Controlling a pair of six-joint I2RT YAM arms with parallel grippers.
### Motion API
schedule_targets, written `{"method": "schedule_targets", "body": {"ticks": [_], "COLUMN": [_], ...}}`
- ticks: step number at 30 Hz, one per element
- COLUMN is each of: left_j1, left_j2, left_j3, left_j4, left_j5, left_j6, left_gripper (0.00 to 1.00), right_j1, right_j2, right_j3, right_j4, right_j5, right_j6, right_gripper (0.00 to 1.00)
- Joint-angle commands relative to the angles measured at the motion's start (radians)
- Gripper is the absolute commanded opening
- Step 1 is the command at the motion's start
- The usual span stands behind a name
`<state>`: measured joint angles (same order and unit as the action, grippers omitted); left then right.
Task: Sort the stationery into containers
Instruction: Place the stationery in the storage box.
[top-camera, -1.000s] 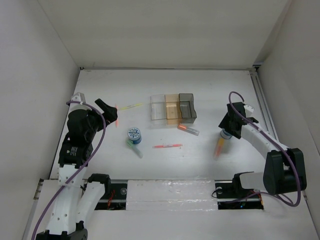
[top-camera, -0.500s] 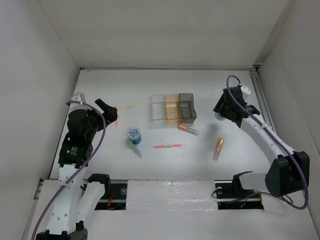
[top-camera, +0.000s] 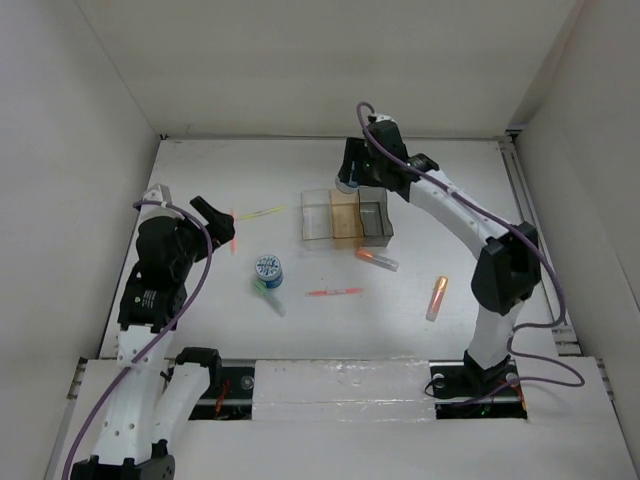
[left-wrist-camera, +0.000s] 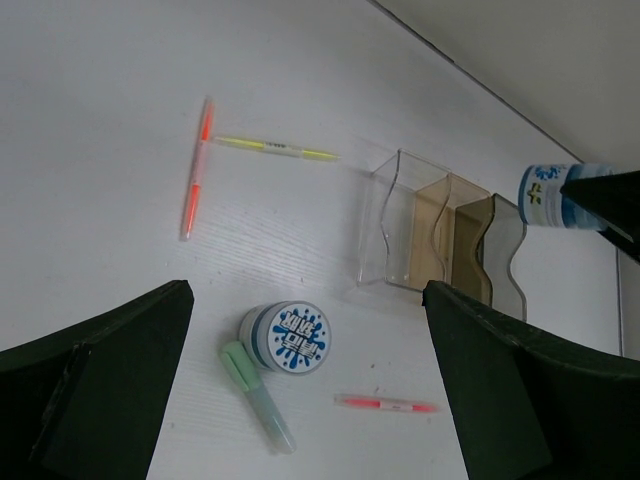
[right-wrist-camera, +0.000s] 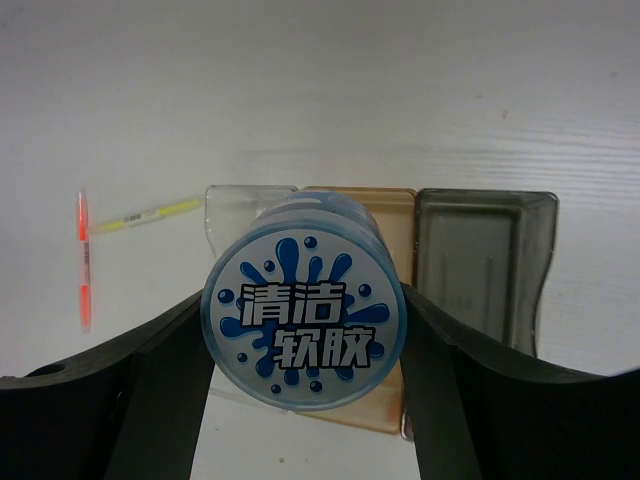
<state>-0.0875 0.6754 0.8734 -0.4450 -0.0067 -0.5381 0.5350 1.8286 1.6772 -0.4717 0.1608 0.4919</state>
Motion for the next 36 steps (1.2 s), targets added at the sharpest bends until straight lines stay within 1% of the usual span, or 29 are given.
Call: {"method": "schedule_targets", "body": {"ticks": [1,4,6,8,10,16,24,27,32,36], "left_j1": [0.006,0.006,0.006,0.006,0.006,0.006,0.006,0.006,0.006,0.006], "left_j2": [0.012,0.023,0.023,0.032,0.032,0.032,0.041,0.041,0.041,0.041], "left_j3": [0.006,0.006,0.006,0.006,0.006,0.006,0.006,0.006,0.006,0.006], "left_j4": [0.037,0.037,0.037,0.037,0.037,0.037,0.037,0.037,0.037,0.037], "left_j5": [0.002,0.002,0.002,0.002,0.002,0.002,0.011,0.011,0.020,0.020], "left_j6": [0.015,0.015,0.015,0.015,0.015,0.015,0.015,0.015,0.015,0.015], "left_gripper": [1.00,1.00,1.00,1.00,1.00,1.00,1.00,1.00,1.00,1.00], "right_j1": [0.005,0.005,0.005,-0.004,-0.004,-0.004,-0.004,-0.004,-0.004,-0.013], "right_j2": [0.052,0.113,0.159,0.181,0.192,0.182,0.155,0.144,0.144,0.162], "right_j3": [0.113,0.162,0.180,0.194,0.194,0.115,0.056,0.027,0.018,0.045], "right_j4": [0.062,0.071,0.071,0.071,0.071,0.094,0.094,0.094,0.094,0.074], "right_j5": [-0.079,-0.079,-0.115,-0.139,-0.129,-0.100,-0.090,-0.058,-0.035,-0.024], "right_j6": [-0.053,-0.053,-0.062,-0.062,-0.062,-0.062,-0.062,-0.062,-0.072,-0.072], "right_gripper": [0.00,0.00,0.00,0.00,0.00,0.00,0.00,0.00,0.00,0.00]}}
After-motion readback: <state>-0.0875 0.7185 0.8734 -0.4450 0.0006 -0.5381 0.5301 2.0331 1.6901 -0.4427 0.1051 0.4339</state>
